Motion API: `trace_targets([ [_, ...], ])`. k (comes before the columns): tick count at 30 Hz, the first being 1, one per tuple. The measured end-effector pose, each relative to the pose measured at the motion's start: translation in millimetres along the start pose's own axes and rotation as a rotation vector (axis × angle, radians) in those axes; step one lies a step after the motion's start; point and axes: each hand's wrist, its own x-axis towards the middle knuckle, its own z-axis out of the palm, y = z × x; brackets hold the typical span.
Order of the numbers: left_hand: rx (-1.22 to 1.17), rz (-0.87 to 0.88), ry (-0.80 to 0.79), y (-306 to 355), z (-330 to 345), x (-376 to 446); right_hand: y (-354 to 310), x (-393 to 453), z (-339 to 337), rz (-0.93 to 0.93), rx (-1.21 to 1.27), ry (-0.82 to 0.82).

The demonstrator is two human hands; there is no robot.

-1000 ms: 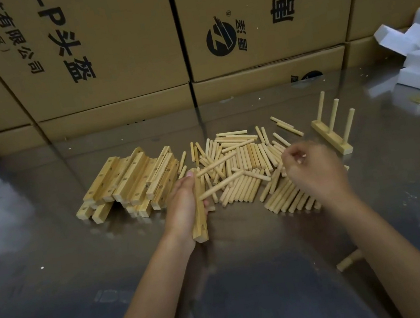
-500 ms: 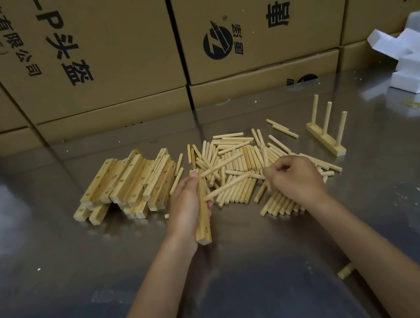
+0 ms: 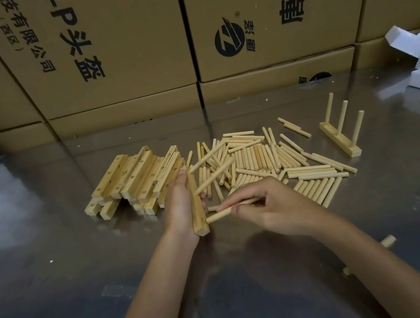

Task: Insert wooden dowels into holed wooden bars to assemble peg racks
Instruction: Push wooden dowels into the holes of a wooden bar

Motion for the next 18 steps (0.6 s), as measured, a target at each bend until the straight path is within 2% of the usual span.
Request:
trace_targets([
  [5, 0.031, 0.057, 0.007, -2.1, -1.4, 5.8, 1.5, 1.6, 9.3, -0.077, -0.003, 0.071],
  [9, 0.085, 0.100, 0.030, -5.7, -1.6, 4.4, 1.3, 0.7, 15.5, -0.138, -0.122, 0.136],
  [18, 0.071, 0.183, 0.091, -7.6, 3.7, -9.0, 1.2, 0.5, 17.8, -0.096, -0.028, 0.079],
])
